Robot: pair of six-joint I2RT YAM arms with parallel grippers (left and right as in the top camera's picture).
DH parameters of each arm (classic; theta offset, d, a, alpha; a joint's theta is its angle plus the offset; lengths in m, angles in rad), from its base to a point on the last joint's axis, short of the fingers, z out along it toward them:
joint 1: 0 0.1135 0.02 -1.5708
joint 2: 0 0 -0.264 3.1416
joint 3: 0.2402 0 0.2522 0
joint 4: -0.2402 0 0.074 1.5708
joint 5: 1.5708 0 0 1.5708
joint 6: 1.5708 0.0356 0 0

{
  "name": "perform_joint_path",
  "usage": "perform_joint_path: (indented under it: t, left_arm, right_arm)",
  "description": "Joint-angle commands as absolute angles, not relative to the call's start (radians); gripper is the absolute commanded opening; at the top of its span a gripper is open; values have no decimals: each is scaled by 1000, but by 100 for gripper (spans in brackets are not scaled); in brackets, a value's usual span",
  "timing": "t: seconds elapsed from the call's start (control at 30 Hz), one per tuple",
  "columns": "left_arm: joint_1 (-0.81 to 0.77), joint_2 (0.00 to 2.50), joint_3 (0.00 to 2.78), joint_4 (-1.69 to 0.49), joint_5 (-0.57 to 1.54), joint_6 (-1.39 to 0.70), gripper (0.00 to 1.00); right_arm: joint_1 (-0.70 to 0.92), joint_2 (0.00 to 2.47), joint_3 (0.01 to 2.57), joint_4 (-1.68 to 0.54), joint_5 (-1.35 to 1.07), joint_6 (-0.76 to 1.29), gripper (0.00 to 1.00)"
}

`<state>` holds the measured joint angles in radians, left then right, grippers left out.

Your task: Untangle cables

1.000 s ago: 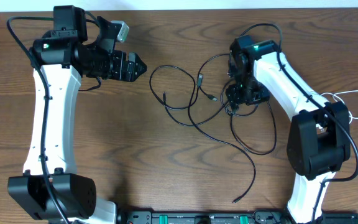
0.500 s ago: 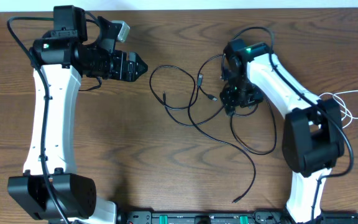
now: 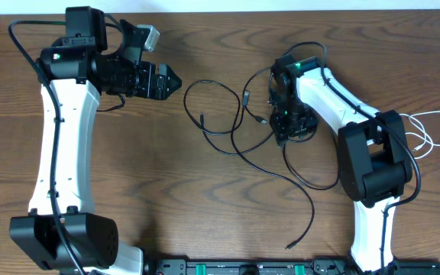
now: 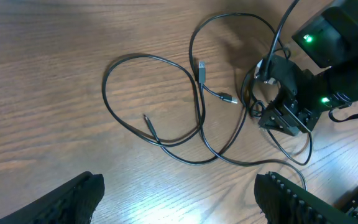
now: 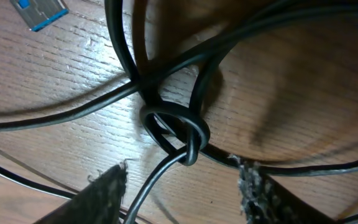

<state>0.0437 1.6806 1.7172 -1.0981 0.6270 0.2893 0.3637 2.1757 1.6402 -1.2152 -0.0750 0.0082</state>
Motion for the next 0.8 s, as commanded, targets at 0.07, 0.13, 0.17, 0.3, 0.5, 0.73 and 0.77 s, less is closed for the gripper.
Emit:
perform_joint_path:
  t: [0.07,0.13,0.17,0.3,0.5,0.73,0.77]
  left_arm:
    - [39,1685,1721,-1101,647,307,82]
    - [39,1685,1721,-1102,648,306,82]
    - [39,1685,1721,-1102,648,306,82]
    - [39,1685,1721,-1102,659,307,83]
    - [39,1685,1721,-1102,670,307,82]
    - [39,1685,1721,-1102,670,307,83]
    - [39,1685,1721,-1102,670,307,83]
  right_arm:
    - [366,2179,1638,-1222,-82,2,43]
    - [366,2179,1638,-1222,-86,2,35]
    - [366,2179,1638,-1222,-87,1,26]
    - [366,2179,1638,-1224,-89,2,1]
    - [366,2179,1638,-1232,-89,-2,1]
    - [366,2179,1638,-1217,-115,-16,62]
    - [366,2179,1638,-1204,-115,-16,63]
